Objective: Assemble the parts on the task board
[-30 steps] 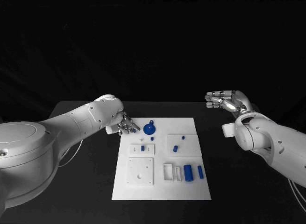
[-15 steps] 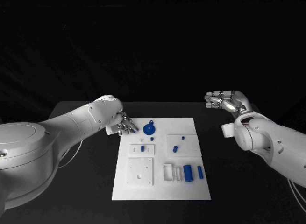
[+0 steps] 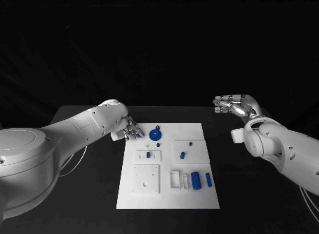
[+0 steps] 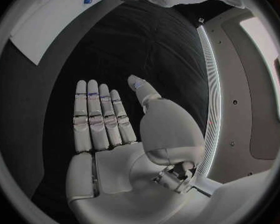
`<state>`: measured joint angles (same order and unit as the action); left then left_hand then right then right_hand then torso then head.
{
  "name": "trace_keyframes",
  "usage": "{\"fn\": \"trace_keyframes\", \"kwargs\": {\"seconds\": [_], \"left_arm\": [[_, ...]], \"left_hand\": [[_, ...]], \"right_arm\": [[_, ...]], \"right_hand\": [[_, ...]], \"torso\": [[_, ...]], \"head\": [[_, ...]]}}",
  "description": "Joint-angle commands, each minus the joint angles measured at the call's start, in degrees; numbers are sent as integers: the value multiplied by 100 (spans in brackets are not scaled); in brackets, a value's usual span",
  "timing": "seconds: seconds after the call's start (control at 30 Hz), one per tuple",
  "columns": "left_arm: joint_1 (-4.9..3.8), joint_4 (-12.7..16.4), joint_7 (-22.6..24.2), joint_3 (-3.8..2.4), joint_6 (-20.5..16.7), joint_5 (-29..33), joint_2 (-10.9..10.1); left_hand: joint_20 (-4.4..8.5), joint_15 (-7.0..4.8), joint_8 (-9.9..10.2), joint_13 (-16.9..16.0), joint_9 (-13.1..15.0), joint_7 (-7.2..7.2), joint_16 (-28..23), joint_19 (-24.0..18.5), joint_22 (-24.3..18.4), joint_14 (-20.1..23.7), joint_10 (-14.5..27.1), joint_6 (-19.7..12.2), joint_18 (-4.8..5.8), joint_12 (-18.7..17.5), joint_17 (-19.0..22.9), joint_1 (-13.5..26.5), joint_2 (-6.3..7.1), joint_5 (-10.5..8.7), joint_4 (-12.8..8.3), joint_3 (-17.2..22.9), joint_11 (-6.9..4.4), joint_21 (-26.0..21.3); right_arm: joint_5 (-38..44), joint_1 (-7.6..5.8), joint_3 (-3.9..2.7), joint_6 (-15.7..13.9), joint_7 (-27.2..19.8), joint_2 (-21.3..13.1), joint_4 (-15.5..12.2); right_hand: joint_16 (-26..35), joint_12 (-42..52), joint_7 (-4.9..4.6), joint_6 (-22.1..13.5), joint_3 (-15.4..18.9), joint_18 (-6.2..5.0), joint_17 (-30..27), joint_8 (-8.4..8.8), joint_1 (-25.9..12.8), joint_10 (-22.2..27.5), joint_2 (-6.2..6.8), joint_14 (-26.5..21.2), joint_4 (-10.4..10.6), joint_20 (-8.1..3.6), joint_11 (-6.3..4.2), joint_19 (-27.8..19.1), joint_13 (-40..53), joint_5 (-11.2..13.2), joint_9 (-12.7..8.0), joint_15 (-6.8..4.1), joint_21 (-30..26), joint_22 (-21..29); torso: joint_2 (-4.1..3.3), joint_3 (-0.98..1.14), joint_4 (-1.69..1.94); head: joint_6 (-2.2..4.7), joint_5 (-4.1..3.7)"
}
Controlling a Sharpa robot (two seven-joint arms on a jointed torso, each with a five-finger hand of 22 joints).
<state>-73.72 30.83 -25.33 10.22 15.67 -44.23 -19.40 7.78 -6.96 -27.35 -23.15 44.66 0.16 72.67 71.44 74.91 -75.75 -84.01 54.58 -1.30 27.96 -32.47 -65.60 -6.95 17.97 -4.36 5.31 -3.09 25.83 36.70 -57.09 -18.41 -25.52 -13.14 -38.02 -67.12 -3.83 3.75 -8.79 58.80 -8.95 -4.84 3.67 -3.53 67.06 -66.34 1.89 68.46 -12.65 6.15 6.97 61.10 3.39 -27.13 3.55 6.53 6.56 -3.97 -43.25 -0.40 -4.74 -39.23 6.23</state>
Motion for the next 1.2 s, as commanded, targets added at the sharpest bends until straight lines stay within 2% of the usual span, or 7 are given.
{"fn": "trace_keyframes", "kwargs": {"seconds": [0.03, 0.4, 0.77, 0.87, 0.93, 1.03, 1.2], "left_arm": [[-1, 45, 103, -3, -170, 281, -9], [-35, 352, -20, -11, -356, 736, -218], [-268, 1730, -293, -8, -735, 1020, -1037], [-291, 2130, -315, 3, -754, 974, -1232], [-299, 2360, -326, 14, -772, 922, -1338], [-306, 2686, -349, 86, -797, 815, -1487], [-308, 3055, -390, 235, -824, 636, -1635]], "left_hand": [[11, -5, -36, 11, 84, -38, 22, -14, 108, -44, -219, 22, 49, 36, -35, -15, -60, 166, -77, 189, -42, 40], [-11, 0, 113, 76, 591, -46, 67, -5, 103, -135, -240, 141, -4, 140, -216, 241, -81, 515, -358, 624, -52, 120], [-23, -1, 212, 94, 777, -57, 115, 14, 103, -222, -254, 228, -29, 247, -348, 315, -134, 579, -474, 714, -68, 179], [-25, -3, 169, 118, 855, -68, 117, 19, 105, -240, -255, 250, -41, 256, -376, 368, -117, 883, -530, 757, -78, 195], [-28, -2, 144, 137, 940, -71, 110, 14, 105, -245, -254, 234, -45, 268, -384, 454, -127, 895, -590, 823, -78, 210], [-31, -1, 178, 157, 983, -75, 111, 8, 102, -254, -256, 261, -50, 286, -413, 508, -146, 894, -635, 853, -82, 227], [-37, 1, 193, 167, 1019, -74, 108, 13, 103, -268, -255, 269, -59, 304, -429, 522, -164, 900, -663, 858, -83, 240]], "right_arm": [[1, 0, -3, 74, -29, -4, -5], [-4, 1, -2, 82, -17, -18, 9], [-20, 2, -2, 74, -11, -45, 86], [-21, 3, -2, 81, -10, -42, 106], [-22, 6, -2, 85, -11, -31, 118], [-22, 9, -2, 89, -14, -16, 132], [-23, 19, -2, 91, -13, -9, 154]], "right_hand": [[27, -33, 5, -59, 31, -43, -6, 0, -9, 33, -22, -46, 0, 6, -4, -41, -7, -36, -1, -11, -28, -2], [27, -33, 4, -62, 31, -43, -6, 1, -8, 33, -22, -47, -1, 6, -4, -41, -7, -36, -2, -11, -28, -2], [27, -33, 4, -62, 31, -43, -6, 1, -8, 33, -22, -47, -1, 6, -4, -41, -7, -36, -2, -11, -28, -2], [27, -33, 4, -62, 31, -43, -6, 1, -8, 33, -22, -47, -1, 6, -4, -41, -7, -36, -2, -11, -28, -2], [27, -33, 4, -62, 31, -43, -6, 1, -8, 33, -22, -47, -1, 6, -4, -41, -7, -36, -2, -11, -28, -2], [27, -33, 4, -62, 31, -43, -6, 1, -8, 33, -22, -47, -1, 6, -4, -41, -7, -36, -2, -11, -28, -2], [27, -33, 4, -62, 31, -43, -6, 1, -8, 33, -22, -47, -1, 6, -4, -41, -7, -36, -2, -11, -28, -2]], "torso": [[8, -3, 2], [24, 4, 8], [128, -13, 104], [150, -20, 132], [167, -21, 143], [200, -17, 149], [231, -42, 178]], "head": [[-2, -10], [8, 24], [-81, -1], [-29, -3], [-43, -8], [-71, -9], [-125, -13]]}}
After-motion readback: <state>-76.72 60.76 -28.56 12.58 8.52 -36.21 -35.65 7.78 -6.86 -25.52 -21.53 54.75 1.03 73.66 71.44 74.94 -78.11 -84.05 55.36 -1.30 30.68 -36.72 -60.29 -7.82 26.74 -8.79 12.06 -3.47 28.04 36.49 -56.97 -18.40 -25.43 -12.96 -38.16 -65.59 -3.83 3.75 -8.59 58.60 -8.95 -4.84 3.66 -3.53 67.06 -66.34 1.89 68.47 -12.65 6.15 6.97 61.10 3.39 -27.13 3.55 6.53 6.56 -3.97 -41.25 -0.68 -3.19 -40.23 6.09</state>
